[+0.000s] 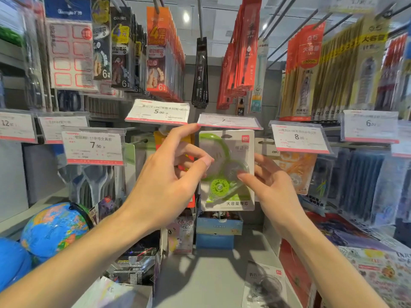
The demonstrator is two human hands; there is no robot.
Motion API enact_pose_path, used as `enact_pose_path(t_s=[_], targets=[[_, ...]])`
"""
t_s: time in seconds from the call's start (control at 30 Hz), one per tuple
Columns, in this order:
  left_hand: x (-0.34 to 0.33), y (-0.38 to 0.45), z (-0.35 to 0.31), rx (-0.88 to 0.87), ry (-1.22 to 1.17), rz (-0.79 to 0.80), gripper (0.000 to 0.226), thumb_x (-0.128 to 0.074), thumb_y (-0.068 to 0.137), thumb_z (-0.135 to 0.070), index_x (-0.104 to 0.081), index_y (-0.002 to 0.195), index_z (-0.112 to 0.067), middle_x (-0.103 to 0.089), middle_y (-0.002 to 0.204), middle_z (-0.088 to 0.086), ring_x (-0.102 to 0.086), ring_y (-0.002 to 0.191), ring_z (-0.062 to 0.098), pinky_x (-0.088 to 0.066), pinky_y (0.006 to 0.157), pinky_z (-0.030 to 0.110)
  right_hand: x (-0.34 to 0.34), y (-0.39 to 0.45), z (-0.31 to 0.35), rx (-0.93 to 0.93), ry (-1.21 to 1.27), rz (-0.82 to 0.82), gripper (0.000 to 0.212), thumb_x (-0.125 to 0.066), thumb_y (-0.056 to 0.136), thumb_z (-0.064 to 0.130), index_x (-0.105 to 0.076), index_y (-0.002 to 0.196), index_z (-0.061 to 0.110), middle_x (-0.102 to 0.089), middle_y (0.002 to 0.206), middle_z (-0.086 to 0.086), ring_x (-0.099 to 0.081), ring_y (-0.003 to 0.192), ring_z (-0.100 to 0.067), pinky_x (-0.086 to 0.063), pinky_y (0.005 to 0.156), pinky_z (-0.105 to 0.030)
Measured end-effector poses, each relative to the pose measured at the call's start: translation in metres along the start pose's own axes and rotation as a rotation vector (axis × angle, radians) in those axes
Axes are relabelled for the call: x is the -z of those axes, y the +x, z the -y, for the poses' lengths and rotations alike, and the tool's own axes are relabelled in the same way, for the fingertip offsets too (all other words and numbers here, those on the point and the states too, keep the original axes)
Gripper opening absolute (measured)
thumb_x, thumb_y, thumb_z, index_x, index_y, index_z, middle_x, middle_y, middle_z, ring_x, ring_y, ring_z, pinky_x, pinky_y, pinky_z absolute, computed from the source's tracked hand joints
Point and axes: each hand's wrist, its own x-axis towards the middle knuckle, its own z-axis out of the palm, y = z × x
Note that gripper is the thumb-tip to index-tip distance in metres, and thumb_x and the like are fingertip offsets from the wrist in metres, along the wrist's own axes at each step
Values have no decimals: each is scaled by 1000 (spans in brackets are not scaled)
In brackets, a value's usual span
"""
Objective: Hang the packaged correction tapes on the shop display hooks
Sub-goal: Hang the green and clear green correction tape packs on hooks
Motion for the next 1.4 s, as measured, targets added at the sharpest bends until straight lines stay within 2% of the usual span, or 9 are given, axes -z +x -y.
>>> enact_pose_path(t_s=[0.57, 0.67, 0.77, 0.9, 1.0, 1.07, 1.13, 1.23, 1.4], targets=[[-2, -4, 38, 40, -59, 68, 37, -64, 90, -41, -54, 123, -54, -74, 101, -9, -75, 81, 15, -60, 70, 29, -15, 8, -17, 47, -49, -178, 46, -77, 93, 28, -52, 131, 36, -78, 96, 7, -75, 85, 4, -55, 66, -9], [-5, 0, 64, 147, -97, 56, 30, -66, 88, -37, -59, 112, -53, -71, 97, -16, -74, 83, 14, -62, 79, 46, -24, 7, -23, 90, -101, -221, 50, -72, 97, 22, -48, 140, 32, -75, 94, 30, -67, 85, 21, -49, 64, 0], [-12, 7, 87, 180, -15, 44, 33, -66, 93, -30, -52, 112, -53, -65, 100, -23, -67, 87, 2, -57, 76, 30, -37, 5, -28, 72, -188, -237, 53, -65, 100, 39, -44, 149, 38, -58, 90, 60, -58, 90, 33, -43, 66, 6], [-26, 17, 102, 213, 74, 93, 47, -61, 100, -31, -36, 134, -53, -64, 125, -9, -65, 78, 4, -50, 63, 24, -50, 7, -33, 7, -178, -269, 65, -58, 95, 62, -35, 154, 49, -57, 140, 33, -58, 124, 10, -51, 99, -19], [-34, 24, 106, 208, 51, 129, 60, -55, 104, -35, -22, 152, -46, -46, 156, -5, -66, 118, 24, -58, 90, 42, -57, 11, -38, -9, -193, -249, 68, -52, 96, 65, -29, 158, 47, -39, 154, 29, -46, 116, 34, -43, 92, 0], [-40, 29, 107, 207, 14, 155, 65, -52, 105, -40, -14, 158, -43, -37, 164, -7, -55, 136, 24, -50, 108, 51, -60, 14, -42, -29, -184, -250, 71, -50, 95, 67, -26, 159, 47, -32, 163, 22, -43, 123, 29, -43, 102, -6], [-45, 35, 113, 191, -12, 158, 67, -49, 105, -47, -10, 159, -43, -36, 165, -9, -54, 135, 16, -45, 111, 39, -61, 18, -48, -52, -182, -245, 68, -48, 97, 67, -23, 158, 52, -29, 166, 22, -40, 147, -1, -39, 120, -35], [-52, 41, 126, 124, 2, 135, 65, -44, 104, -53, -10, 159, -41, -41, 158, -16, -60, 109, -3, -48, 87, 15, -62, 27, -55, 17, -185, -199, 45, -45, 102, 63, -26, 141, 77, -36, 142, 55, -44, 133, 20, -42, 108, -23], [-68, 52, 149, 65, -16, 115, 62, -42, 108, -46, -6, 158, -45, -44, 149, -34, -56, 114, -19, -41, 84, -4, -58, 48, -74, 101, -169, -155, 45, -39, 109, 47, -36, 154, 46, -52, 153, 20, -47, 143, -2, -41, 117, -41]])
